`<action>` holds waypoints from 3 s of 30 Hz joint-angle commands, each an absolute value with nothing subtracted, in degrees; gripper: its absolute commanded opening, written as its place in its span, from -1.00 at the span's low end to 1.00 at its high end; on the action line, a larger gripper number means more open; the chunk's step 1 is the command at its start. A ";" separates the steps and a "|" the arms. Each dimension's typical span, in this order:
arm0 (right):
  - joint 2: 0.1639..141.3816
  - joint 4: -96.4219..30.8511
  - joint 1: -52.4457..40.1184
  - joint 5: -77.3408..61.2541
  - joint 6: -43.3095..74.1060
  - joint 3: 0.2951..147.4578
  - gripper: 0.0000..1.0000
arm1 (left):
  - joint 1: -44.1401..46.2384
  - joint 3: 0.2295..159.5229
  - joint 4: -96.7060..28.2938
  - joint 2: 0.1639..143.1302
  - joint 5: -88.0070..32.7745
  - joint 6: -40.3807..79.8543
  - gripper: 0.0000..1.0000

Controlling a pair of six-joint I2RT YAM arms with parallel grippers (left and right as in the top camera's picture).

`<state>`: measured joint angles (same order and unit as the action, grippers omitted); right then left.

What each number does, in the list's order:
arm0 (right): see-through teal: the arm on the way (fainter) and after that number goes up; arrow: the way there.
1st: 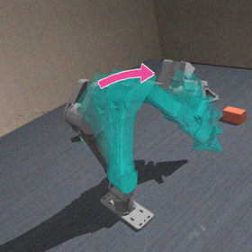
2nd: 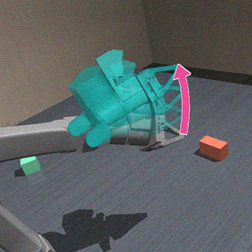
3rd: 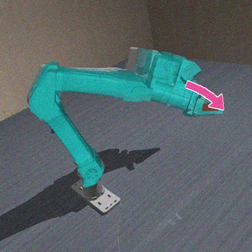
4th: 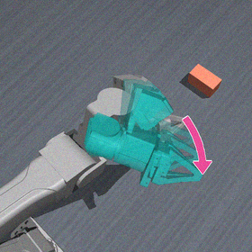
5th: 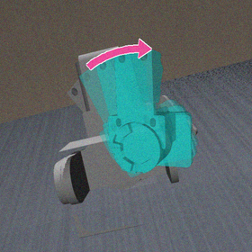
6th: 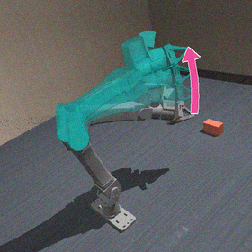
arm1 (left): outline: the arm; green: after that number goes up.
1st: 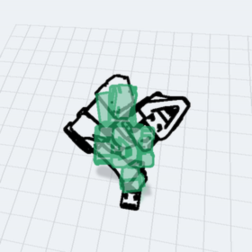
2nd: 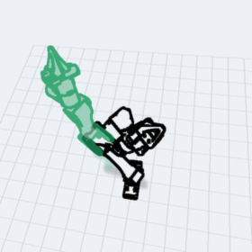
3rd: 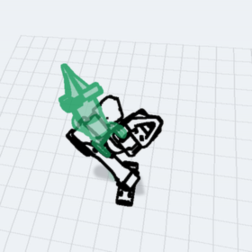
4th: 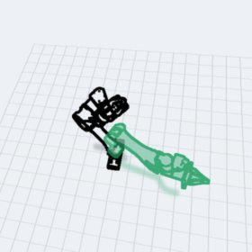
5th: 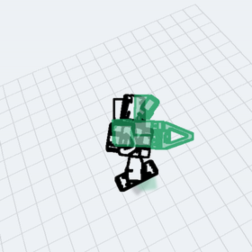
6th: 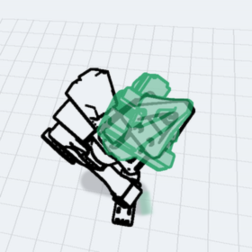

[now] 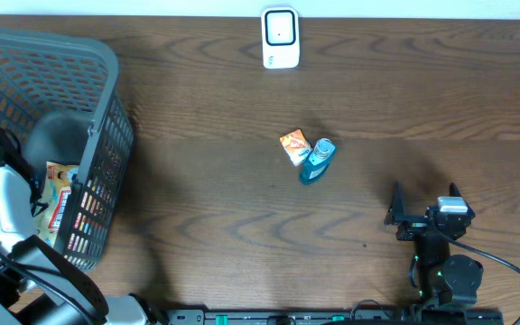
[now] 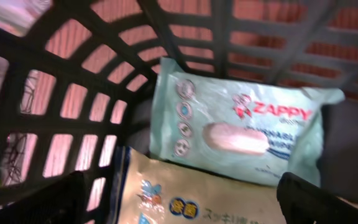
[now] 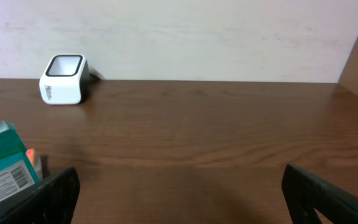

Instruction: Scan the item barcode

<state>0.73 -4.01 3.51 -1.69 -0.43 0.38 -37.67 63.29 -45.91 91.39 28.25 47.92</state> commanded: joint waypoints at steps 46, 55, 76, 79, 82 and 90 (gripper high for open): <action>0.60 -4.23 3.05 -1.63 0.36 0.32 0.98 | -39.51 59.16 -29.19 107.68 26.20 45.84 -0.86; 0.60 -4.23 3.05 -1.63 0.36 0.32 0.98 | -37.17 59.64 -21.54 99.70 17.39 36.36 -0.86; 0.60 -4.23 3.05 -1.63 0.36 0.32 0.98 | -25.15 61.01 -17.61 66.92 10.26 34.11 -0.85; 0.60 -4.23 3.05 -1.65 0.36 0.32 0.98 | -20.97 61.01 -17.61 58.85 9.37 34.13 -0.85; 0.60 -4.23 3.05 -1.63 0.36 0.32 0.98 | -13.52 61.01 -17.50 52.16 9.37 34.11 -0.86; 0.60 -4.23 3.05 -1.63 0.36 0.32 0.99 | 13.13 60.97 -17.82 50.00 9.43 34.09 -0.86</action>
